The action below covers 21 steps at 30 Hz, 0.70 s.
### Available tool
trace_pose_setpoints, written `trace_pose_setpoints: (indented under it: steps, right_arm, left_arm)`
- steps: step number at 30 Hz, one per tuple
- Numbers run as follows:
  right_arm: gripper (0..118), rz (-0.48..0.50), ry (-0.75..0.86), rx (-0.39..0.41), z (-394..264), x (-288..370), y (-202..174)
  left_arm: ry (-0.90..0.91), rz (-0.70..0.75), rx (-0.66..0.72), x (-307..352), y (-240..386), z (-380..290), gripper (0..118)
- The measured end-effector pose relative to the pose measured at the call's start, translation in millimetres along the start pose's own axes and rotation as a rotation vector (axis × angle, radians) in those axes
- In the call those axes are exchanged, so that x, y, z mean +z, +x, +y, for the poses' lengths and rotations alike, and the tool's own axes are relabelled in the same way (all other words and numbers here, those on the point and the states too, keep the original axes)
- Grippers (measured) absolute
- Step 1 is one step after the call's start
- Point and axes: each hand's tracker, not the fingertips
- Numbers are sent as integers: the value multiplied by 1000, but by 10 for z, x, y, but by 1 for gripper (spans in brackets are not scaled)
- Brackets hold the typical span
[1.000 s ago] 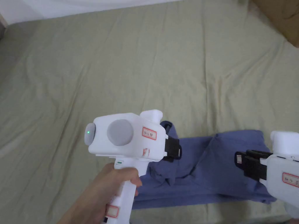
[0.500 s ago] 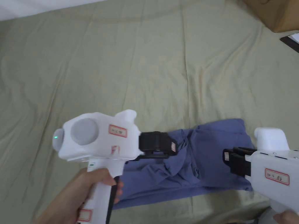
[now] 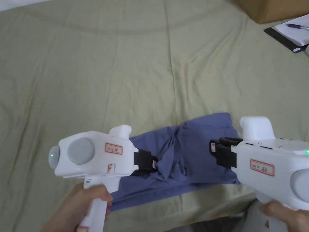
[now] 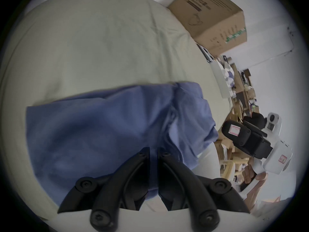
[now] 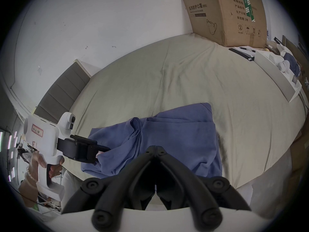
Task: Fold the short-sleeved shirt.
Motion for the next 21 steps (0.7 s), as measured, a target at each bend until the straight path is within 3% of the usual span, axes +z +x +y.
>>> trace_pose_setpoints:
  steps: [6,14,16,18,20,21]
  right_arm:
    - [0,-3,-26,-10,-82,-3,-9]
    - [0,-1,-29,-3,-86,51,-98]
    - [0,-1,-25,11,-66,65,-138]
    - [0,0,-22,21,-49,62,-187]
    - [0,2,-25,31,-42,41,-237]
    - [0,2,-27,37,-43,23,-268]
  left_arm:
    - [-66,-5,-89,-234,317,-66,9]
    - [-8,-206,27,159,37,-161,9]
    - [42,-230,84,429,-196,-205,27]
    - [74,-204,130,700,-478,-280,67]
    - [103,-165,179,925,-728,-387,93]
    - [114,-142,208,1029,-874,-437,101]
